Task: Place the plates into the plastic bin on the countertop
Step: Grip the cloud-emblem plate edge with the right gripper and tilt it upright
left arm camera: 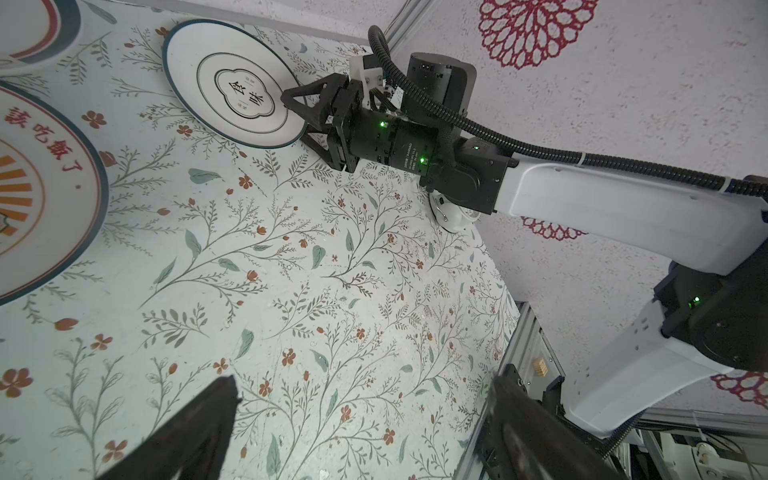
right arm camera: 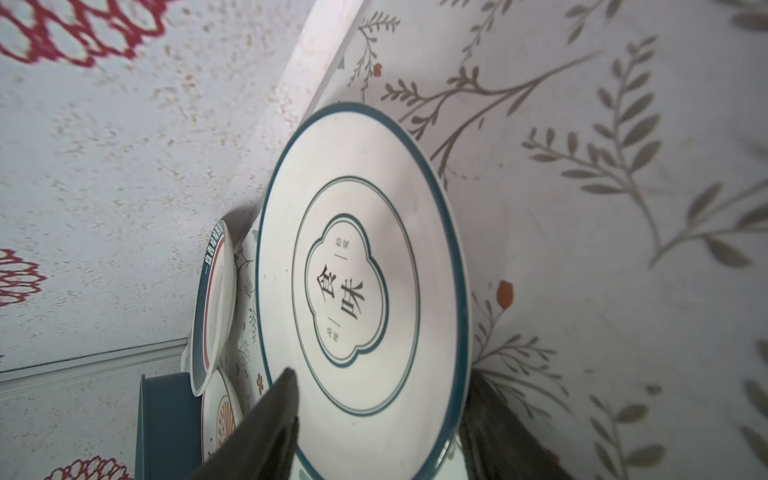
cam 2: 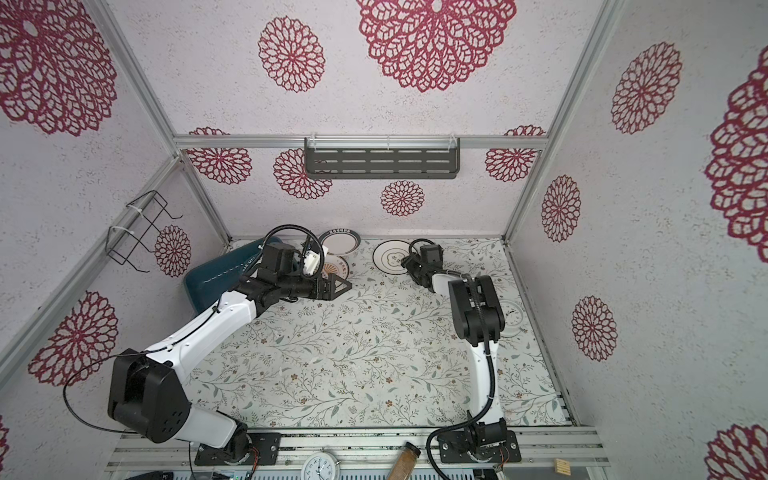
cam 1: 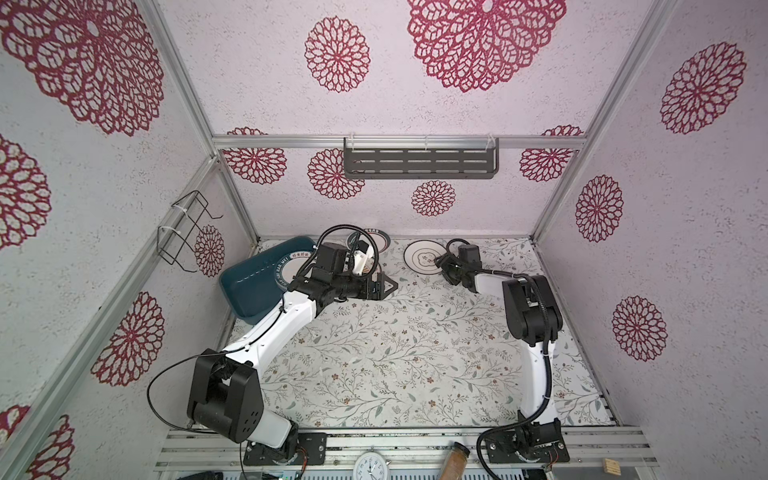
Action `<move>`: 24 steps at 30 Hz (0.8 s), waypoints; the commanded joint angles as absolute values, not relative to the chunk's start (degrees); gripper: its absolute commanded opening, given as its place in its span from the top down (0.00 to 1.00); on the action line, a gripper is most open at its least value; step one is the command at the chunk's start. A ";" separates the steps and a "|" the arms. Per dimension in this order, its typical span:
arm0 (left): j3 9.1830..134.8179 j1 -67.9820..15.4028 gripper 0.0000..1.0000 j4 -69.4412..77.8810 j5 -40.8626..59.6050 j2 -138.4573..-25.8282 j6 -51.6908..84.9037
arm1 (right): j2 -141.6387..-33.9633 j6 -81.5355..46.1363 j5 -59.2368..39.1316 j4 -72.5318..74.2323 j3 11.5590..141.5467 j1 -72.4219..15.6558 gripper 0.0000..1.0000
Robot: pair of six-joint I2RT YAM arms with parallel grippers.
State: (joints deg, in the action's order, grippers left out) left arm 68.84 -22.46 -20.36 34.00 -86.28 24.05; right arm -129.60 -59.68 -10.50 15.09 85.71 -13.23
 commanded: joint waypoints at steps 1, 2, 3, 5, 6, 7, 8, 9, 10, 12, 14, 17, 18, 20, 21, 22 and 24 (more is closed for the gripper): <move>70.05 -22.73 0.03 -19.16 34.09 -86.71 23.48 | -131.60 -64.76 -9.14 13.24 84.90 -12.92 0.50; 70.05 -22.68 0.03 -19.14 34.08 -86.72 23.48 | -131.82 -66.24 -9.14 13.96 84.34 -12.83 0.55; 70.13 -22.69 0.03 -19.20 34.08 -86.74 23.47 | -132.07 -67.75 -9.23 14.65 83.72 -12.79 0.60; 70.30 -22.69 0.03 -19.82 33.15 -86.73 23.18 | -132.36 -70.06 -9.44 16.54 82.49 -12.82 0.69; 70.40 -22.68 0.03 -20.28 32.47 -86.69 22.88 | -132.38 -70.97 -9.45 17.14 82.07 -12.83 0.74; 70.48 -22.69 0.03 -20.67 31.96 -86.60 22.56 | -132.54 -71.47 -9.38 17.32 81.80 -12.83 0.78; 70.66 -22.70 0.03 -21.22 31.39 -86.52 22.26 | -132.45 -71.80 -9.25 17.47 81.58 -12.83 0.82; 70.75 -22.73 0.03 -21.46 31.10 -86.36 21.99 | -132.37 -72.07 -9.14 17.62 81.27 -12.83 0.87; 70.75 -22.73 0.03 -21.53 30.86 -86.14 21.88 | -132.22 -72.34 -9.12 17.87 81.02 -12.83 0.91; 70.71 -22.68 0.03 -21.87 30.08 -85.79 21.44 | -131.70 -73.24 -9.87 19.68 79.98 -12.74 0.97; 70.73 -22.70 0.03 -22.58 29.34 -85.56 21.00 | -131.04 -73.83 -10.58 21.04 79.17 -12.74 1.00; 70.75 -22.69 0.03 -23.26 28.55 -85.26 20.82 | -129.20 -73.70 -11.17 22.31 77.63 -12.74 1.00; 70.75 -22.68 0.03 -23.37 28.37 -85.18 20.82 | -128.47 -73.44 -11.31 22.74 77.08 -12.67 1.00; 70.84 -22.68 0.03 -23.57 27.73 -84.82 20.98 | -126.37 -72.35 -11.68 23.30 75.96 -12.74 1.00; 70.84 -22.68 0.03 -23.66 27.43 -84.56 21.00 | -125.16 -71.49 -11.90 23.25 75.37 -12.71 1.00; 70.76 -22.69 0.03 -23.73 26.97 -84.32 21.20 | -123.81 -70.60 -12.12 23.20 74.73 -12.69 1.00; 70.66 -22.70 0.03 -23.91 25.68 -83.84 21.49 | -120.54 -68.37 -12.71 22.67 73.44 -12.73 1.00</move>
State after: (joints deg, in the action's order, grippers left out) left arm 69.38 -22.48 -23.31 27.59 -85.93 22.28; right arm -126.72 -71.31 -11.20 24.91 74.72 -12.80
